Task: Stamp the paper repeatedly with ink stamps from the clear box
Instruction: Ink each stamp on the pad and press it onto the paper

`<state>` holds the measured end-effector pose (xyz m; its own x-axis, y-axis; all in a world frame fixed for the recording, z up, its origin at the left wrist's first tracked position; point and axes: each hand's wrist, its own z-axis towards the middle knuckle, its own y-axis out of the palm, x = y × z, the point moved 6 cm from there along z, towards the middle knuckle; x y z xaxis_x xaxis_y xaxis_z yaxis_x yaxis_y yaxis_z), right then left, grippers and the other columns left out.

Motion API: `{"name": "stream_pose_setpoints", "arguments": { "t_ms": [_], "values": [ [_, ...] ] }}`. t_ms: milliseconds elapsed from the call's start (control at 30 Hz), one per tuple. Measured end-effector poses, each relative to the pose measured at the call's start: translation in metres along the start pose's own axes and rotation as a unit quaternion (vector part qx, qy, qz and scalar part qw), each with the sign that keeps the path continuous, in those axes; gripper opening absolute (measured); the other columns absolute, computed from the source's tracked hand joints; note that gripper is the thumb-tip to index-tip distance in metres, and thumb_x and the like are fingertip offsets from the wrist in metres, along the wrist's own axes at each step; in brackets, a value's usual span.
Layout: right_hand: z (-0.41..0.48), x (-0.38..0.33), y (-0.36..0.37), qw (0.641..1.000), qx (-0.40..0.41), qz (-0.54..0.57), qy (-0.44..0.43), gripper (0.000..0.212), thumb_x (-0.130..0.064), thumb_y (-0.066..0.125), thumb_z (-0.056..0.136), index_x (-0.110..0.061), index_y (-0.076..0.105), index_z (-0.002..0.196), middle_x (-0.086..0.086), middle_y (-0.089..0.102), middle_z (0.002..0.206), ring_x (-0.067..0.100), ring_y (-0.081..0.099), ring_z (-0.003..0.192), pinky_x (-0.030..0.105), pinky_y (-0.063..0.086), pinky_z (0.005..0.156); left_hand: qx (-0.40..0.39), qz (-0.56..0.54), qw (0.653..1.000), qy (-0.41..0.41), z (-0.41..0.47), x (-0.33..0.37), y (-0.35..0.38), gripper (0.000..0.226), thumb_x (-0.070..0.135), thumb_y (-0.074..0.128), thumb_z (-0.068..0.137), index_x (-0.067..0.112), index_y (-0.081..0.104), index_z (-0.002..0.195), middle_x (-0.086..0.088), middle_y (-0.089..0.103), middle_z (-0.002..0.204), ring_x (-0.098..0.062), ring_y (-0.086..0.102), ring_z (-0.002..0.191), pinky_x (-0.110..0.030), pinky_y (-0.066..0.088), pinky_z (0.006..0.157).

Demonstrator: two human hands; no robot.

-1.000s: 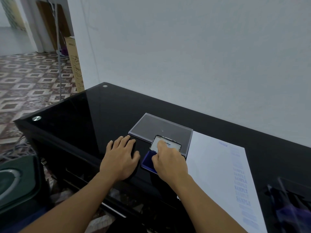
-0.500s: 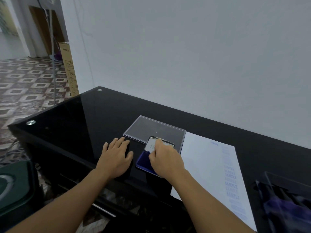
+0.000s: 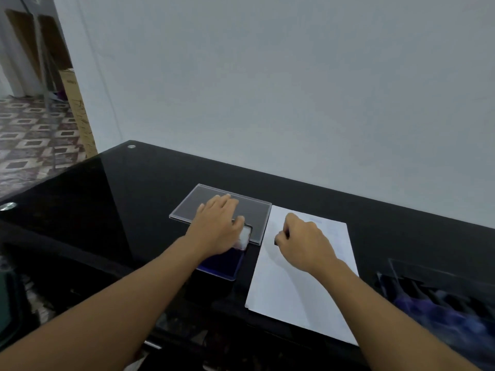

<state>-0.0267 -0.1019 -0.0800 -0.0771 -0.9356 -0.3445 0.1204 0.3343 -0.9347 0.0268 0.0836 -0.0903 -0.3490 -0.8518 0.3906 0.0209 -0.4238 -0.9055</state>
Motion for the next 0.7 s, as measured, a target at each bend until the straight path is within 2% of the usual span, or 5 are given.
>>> {"name": "stream_pose_setpoints", "arguments": {
  "t_ms": [100, 267, 333, 533, 700],
  "values": [
    [0.008, 0.029, -0.014, 1.0, -0.006, 0.009, 0.029, 0.015, -0.026, 0.049, 0.096, -0.013, 0.049, 0.088, 0.005, 0.062, 0.079, 0.025, 0.061, 0.073, 0.042, 0.053, 0.063, -0.004, 0.001, 1.0, 0.031, 0.017, 0.028, 0.01, 0.049, 0.033, 0.038, 0.1, 0.014, 0.04, 0.145, -0.005, 0.034, 0.156, -0.022, 0.025, 0.144, -0.045, 0.02, 0.118],
    [0.035, 0.07, -0.036, 0.998, -0.017, 0.015, 0.059, 0.014, -0.028, 0.053, 0.099, -0.017, 0.051, 0.09, 0.005, 0.063, 0.085, 0.018, 0.056, 0.067, 0.032, 0.046, 0.059, -0.012, -0.002, 0.998, 0.068, 0.05, 0.056, 0.032, 0.045, 0.029, 0.042, 0.1, 0.009, 0.046, 0.14, -0.008, 0.045, 0.145, -0.025, 0.034, 0.136, -0.044, 0.026, 0.113],
    [0.048, 0.083, -0.041, 0.998, -0.023, 0.01, 0.062, 0.015, -0.028, 0.053, 0.1, -0.017, 0.052, 0.09, 0.005, 0.063, 0.086, 0.016, 0.055, 0.067, 0.028, 0.043, 0.056, -0.02, 0.0, 0.997, 0.076, 0.065, 0.063, 0.042, 0.046, 0.029, 0.041, 0.099, 0.009, 0.046, 0.14, -0.007, 0.046, 0.144, -0.025, 0.035, 0.137, -0.044, 0.027, 0.113],
    [0.087, 0.104, -0.039, 0.997, -0.041, 0.002, 0.059, 0.013, -0.026, 0.055, 0.097, -0.017, 0.054, 0.089, 0.003, 0.061, 0.088, 0.017, 0.057, 0.072, 0.031, 0.041, 0.058, -0.053, 0.022, 0.995, 0.08, 0.109, 0.068, 0.072, 0.042, 0.032, 0.04, 0.098, 0.008, 0.05, 0.131, -0.006, 0.05, 0.137, -0.027, 0.042, 0.128, -0.049, 0.033, 0.109],
    [0.106, 0.107, -0.025, 0.997, -0.064, -0.006, 0.036, 0.013, -0.023, 0.058, 0.096, -0.015, 0.053, 0.087, -0.005, 0.06, 0.08, 0.013, 0.056, 0.068, 0.028, 0.039, 0.055, -0.074, 0.032, 0.994, 0.078, 0.13, 0.069, 0.092, 0.042, 0.032, 0.038, 0.097, 0.009, 0.05, 0.129, -0.005, 0.049, 0.139, -0.026, 0.039, 0.131, -0.049, 0.029, 0.108]
  ]
}}
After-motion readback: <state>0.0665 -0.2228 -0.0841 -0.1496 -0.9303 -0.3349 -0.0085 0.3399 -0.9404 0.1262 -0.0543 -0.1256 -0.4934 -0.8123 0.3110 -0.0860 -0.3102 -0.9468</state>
